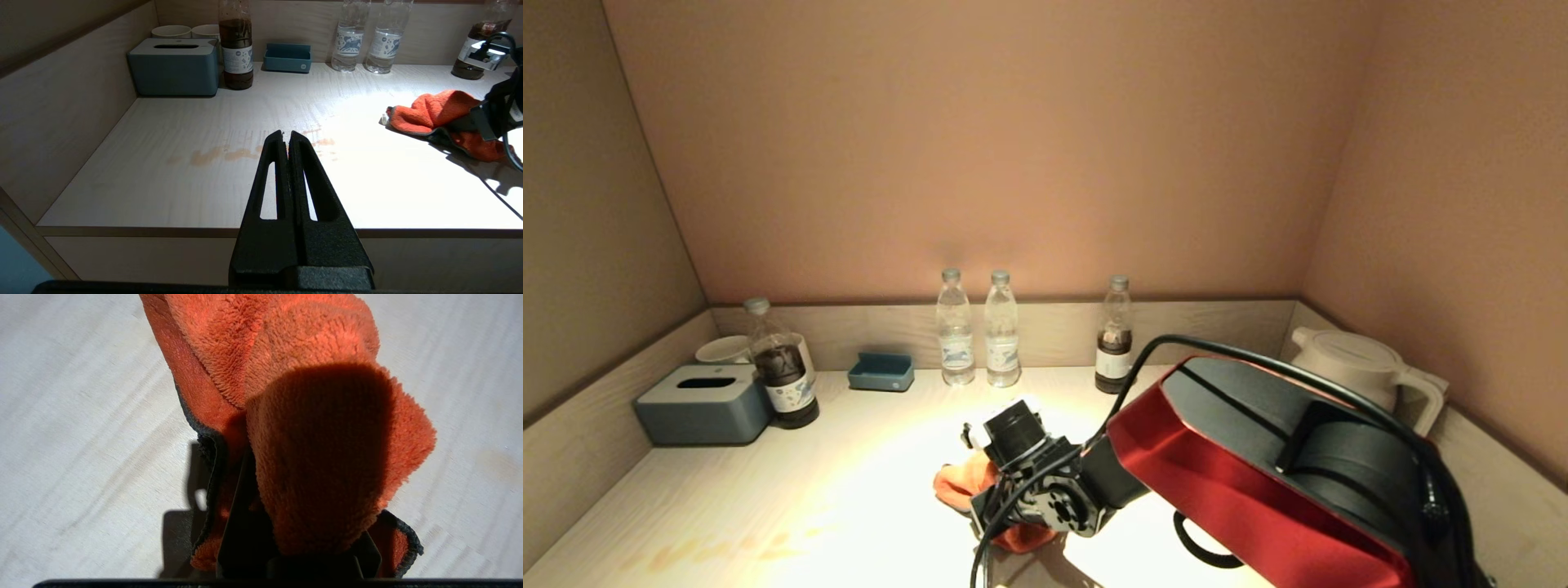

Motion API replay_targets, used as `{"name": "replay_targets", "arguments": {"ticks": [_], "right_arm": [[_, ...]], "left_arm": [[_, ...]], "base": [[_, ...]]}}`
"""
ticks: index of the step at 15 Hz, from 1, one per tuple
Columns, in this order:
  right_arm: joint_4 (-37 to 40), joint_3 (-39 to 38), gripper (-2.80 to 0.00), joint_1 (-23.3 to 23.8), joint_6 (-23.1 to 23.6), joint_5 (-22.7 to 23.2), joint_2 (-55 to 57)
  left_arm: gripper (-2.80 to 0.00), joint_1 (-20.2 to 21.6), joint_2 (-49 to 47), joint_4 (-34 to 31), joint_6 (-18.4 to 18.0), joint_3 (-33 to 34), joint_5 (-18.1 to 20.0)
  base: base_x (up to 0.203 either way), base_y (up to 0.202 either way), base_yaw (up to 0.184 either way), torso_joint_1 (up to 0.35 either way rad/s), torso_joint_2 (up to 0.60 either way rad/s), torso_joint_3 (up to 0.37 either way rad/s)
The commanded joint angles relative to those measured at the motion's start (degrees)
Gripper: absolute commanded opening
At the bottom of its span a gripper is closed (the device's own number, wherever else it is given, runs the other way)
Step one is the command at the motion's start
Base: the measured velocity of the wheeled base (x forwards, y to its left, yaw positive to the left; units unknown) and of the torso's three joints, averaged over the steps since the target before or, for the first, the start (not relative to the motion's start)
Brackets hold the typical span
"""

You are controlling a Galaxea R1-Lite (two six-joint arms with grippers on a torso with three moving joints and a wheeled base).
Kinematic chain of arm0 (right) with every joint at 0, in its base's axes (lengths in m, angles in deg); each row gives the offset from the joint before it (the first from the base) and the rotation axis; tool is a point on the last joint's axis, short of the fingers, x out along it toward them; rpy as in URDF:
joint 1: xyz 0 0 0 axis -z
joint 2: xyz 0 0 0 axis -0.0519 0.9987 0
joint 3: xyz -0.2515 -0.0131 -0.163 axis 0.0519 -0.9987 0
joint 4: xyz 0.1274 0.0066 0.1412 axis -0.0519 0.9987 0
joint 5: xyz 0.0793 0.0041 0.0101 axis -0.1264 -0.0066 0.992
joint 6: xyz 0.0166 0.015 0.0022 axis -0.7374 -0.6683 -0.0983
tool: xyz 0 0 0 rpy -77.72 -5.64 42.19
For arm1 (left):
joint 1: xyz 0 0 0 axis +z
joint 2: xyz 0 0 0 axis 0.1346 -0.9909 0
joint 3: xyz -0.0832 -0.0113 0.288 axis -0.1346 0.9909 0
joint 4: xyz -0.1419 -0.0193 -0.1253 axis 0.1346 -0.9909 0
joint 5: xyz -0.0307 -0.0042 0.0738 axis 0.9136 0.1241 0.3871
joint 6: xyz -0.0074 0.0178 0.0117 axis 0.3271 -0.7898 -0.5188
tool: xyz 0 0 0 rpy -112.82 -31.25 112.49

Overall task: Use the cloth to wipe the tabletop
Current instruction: Sweep the stains on the table

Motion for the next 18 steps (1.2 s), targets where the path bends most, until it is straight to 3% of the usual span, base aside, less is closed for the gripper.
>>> {"name": "replay_targets", "arguments": {"ticks": [1, 8, 12, 16, 18], "right_arm": [[-3.9, -5.7, -2.80, 2.0, -0.1, 0.0, -4.5], [-11.9, -20.9, -2.80, 8.2, -0.1, 0.1, -12.5], [-18.7, -32.7, -2.80, 16.0, 0.5, 1.5, -19.3], [-23.4, -39.5, -2.80, 23.7, 0.8, 1.7, -25.0], [-24.8, -40.6, -2.80, 24.9, 0.8, 1.9, -26.0]], "left_arm": [[-2.80, 0.0, 0.0, 0.0, 0.0, 0.0, 0.0], [-2.80, 0.0, 0.0, 0.0, 0.0, 0.0, 0.0], [-2.80, 0.0, 0.0, 0.0, 0.0, 0.0, 0.0], [-2.80, 0.0, 0.0, 0.0, 0.0, 0.0, 0.0], [-2.80, 0.0, 0.0, 0.0, 0.0, 0.0, 0.0]], "base": [[0.000, 0.000, 0.000, 0.000, 0.00, 0.000], [0.000, 0.000, 0.000, 0.000, 0.00, 0.000], [0.000, 0.000, 0.000, 0.000, 0.00, 0.000], [0.000, 0.000, 0.000, 0.000, 0.00, 0.000], [0.000, 0.000, 0.000, 0.000, 0.00, 0.000]]}}
